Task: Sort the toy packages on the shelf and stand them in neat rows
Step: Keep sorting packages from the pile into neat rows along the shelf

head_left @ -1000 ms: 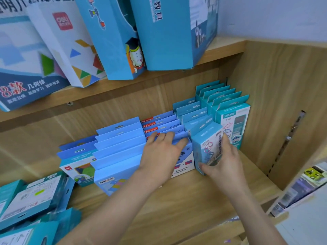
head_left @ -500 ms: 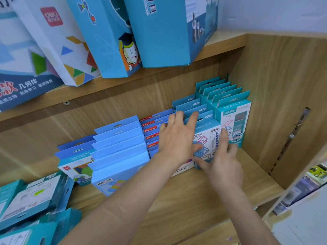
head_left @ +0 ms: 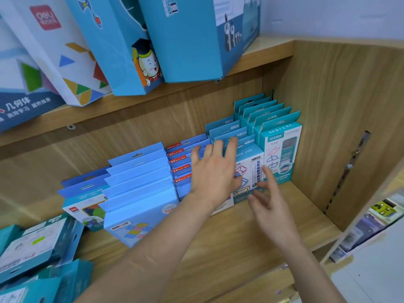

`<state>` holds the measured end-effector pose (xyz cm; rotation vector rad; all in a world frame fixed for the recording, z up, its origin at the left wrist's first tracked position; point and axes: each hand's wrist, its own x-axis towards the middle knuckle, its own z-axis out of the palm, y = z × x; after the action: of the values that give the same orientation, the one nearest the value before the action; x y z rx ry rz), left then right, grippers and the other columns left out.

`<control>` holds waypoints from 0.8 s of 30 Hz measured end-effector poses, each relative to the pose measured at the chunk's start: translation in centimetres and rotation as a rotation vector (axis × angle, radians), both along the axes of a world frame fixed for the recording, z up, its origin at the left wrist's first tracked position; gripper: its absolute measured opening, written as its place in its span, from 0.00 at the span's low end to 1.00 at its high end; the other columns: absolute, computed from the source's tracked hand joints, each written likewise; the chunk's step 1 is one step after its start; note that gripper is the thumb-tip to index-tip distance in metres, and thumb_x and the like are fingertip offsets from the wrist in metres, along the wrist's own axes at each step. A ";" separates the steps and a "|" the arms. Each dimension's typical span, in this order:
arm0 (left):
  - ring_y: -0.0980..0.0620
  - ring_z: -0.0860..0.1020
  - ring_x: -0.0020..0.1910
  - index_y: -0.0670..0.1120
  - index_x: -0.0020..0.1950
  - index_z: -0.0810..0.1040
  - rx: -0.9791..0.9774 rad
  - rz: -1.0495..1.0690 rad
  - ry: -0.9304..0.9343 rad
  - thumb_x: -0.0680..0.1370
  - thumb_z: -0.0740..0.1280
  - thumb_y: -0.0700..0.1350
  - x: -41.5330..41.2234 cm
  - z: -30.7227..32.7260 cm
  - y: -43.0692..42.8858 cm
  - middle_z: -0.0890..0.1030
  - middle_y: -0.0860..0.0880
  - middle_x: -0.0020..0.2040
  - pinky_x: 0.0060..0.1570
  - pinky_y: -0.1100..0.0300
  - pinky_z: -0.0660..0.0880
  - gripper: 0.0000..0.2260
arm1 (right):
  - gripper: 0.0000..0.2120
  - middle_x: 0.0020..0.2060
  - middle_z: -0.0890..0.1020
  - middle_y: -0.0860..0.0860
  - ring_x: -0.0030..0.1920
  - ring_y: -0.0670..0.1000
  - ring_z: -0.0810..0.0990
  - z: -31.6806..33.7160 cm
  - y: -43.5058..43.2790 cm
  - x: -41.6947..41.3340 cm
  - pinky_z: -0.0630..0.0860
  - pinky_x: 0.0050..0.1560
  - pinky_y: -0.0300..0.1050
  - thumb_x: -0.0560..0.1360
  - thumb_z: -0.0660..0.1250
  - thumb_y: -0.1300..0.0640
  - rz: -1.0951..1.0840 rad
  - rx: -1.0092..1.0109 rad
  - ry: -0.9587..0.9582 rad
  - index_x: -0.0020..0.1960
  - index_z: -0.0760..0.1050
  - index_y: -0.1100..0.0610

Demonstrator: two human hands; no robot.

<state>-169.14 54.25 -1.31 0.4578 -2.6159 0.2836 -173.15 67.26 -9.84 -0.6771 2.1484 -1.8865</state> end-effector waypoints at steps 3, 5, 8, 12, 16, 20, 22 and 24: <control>0.45 0.76 0.56 0.48 0.71 0.62 -0.020 -0.007 -0.014 0.66 0.73 0.60 0.2 0.0 0.1 0.75 0.47 0.57 0.62 0.42 0.65 0.38 | 0.37 0.64 0.67 0.53 0.63 0.49 0.74 -0.5 -0.1 -0.1 0.70 0.47 0.23 0.75 0.66 0.66 0.064 -0.006 -0.024 0.74 0.53 0.42; 0.44 0.73 0.60 0.50 0.73 0.59 0.033 -0.020 -0.043 0.68 0.71 0.59 0.3 0.3 0.1 0.73 0.46 0.61 0.64 0.42 0.63 0.38 | 0.38 0.66 0.65 0.53 0.65 0.49 0.71 -0.6 -0.1 -0.2 0.71 0.48 0.25 0.74 0.66 0.67 0.120 -0.009 -0.054 0.75 0.52 0.43; 0.45 0.67 0.67 0.56 0.75 0.53 0.117 -0.044 -0.071 0.71 0.69 0.58 0.8 0.9 0.0 0.67 0.47 0.69 0.67 0.43 0.60 0.37 | 0.35 0.64 0.67 0.53 0.65 0.48 0.71 -0.1 0.4 -0.4 0.71 0.58 0.36 0.74 0.66 0.68 0.180 -0.049 -0.130 0.71 0.56 0.40; 0.45 0.64 0.69 0.55 0.74 0.60 0.166 -0.118 -0.051 0.75 0.66 0.55 2.9 2.5 0.0 0.63 0.47 0.73 0.65 0.47 0.64 0.29 | 0.24 0.57 0.74 0.53 0.53 0.46 0.78 1.4 1.4 -0.2 0.74 0.55 0.38 0.74 0.65 0.69 0.033 -0.011 0.048 0.64 0.68 0.49; 0.48 0.69 0.64 0.54 0.69 0.68 0.256 -0.120 0.020 0.77 0.64 0.49 7.1 4.2 -1.1 0.68 0.50 0.69 0.54 0.49 0.75 0.20 | 0.15 0.50 0.80 0.50 0.46 0.41 0.78 4.2 1.3 0.4 0.74 0.48 0.31 0.75 0.65 0.67 -0.015 -0.011 0.176 0.56 0.76 0.52; 0.53 0.74 0.60 0.56 0.67 0.69 0.324 -0.098 0.083 0.76 0.62 0.49 12.6 5.5 -2.5 0.70 0.56 0.66 0.50 0.52 0.76 0.18 | 0.16 0.44 0.82 0.45 0.44 0.43 0.80 6.4 -0.5 2.8 0.73 0.41 0.27 0.74 0.66 0.67 0.066 -0.070 0.204 0.48 0.78 0.46; 0.54 0.75 0.55 0.55 0.64 0.71 0.344 -0.080 0.120 0.76 0.61 0.50 15.7 6.0 -3.2 0.73 0.57 0.62 0.50 0.54 0.76 0.16 | 0.16 0.41 0.83 0.43 0.43 0.45 0.81 7.4 -1.7 4.9 0.74 0.41 0.29 0.74 0.66 0.66 0.143 -0.091 0.195 0.45 0.78 0.43; 0.57 0.77 0.50 0.54 0.59 0.75 0.377 -0.053 0.160 0.75 0.58 0.51 18.9 6.4 -4.0 0.77 0.58 0.55 0.48 0.56 0.76 0.14 | 0.15 0.41 0.83 0.41 0.42 0.45 0.81 8.2 -3.2 7.1 0.75 0.41 0.32 0.75 0.66 0.65 0.233 -0.103 0.194 0.44 0.78 0.43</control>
<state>-150.23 50.29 5.05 0.5107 -2.5189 -0.2595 -166.05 64.05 -1.68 -1.1211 1.9850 -1.8829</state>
